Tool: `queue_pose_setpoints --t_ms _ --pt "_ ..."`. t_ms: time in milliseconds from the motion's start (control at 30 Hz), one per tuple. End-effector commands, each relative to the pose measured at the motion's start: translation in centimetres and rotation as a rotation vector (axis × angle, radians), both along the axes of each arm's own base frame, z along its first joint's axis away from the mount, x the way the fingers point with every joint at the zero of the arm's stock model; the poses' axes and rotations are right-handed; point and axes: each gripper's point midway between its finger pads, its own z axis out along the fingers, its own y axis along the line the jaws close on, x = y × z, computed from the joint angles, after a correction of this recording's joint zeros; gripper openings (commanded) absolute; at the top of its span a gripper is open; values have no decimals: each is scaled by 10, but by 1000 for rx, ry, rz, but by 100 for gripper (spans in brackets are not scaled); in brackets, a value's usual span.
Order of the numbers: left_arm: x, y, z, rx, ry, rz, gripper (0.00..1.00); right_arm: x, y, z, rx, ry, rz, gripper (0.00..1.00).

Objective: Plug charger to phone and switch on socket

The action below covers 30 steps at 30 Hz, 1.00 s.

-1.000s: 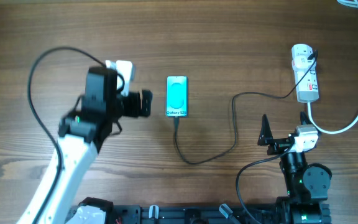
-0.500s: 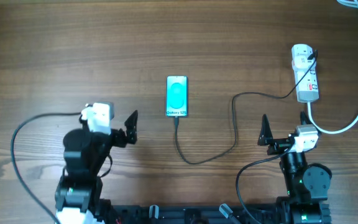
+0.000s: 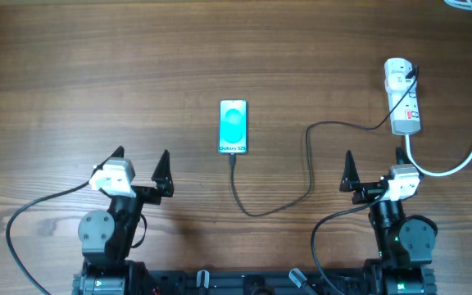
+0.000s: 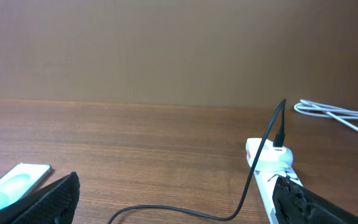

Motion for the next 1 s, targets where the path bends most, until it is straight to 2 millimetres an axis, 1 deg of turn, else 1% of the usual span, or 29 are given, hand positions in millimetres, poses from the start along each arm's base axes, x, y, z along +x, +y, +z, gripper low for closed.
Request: queue_pose_setpoints --t_ms 0,100,233,300,333,433,500,700,833,967 --pt "-1 13 -6 -32 -42 72 100 0 -4 3 14 -12 -18 100" --pt "-3 16 -14 -32 -53 84 100 0 -4 3 14 -12 -18 100" --pt "-6 18 -13 -23 -61 93 100 0 -4 3 14 -12 -18 100" --pt "-7 18 -19 1 -42 92 100 0 -4 3 14 -12 -18 100" --pt "-8 19 -24 18 -21 92 100 0 -4 3 14 -12 -18 100" --pt "-9 18 -18 86 -59 85 100 0 -4 3 14 -12 -18 100" --pt "-9 19 -18 132 -63 85 100 0 -4 3 14 -12 -18 100" --pt "-9 31 -20 143 -51 151 100 0 -4 3 14 -12 -18 100" --pt "-9 30 -20 192 -56 145 100 0 -4 3 14 -12 -18 100" --pt "-9 31 -20 192 -56 146 100 0 -4 2 14 -11 -18 100"
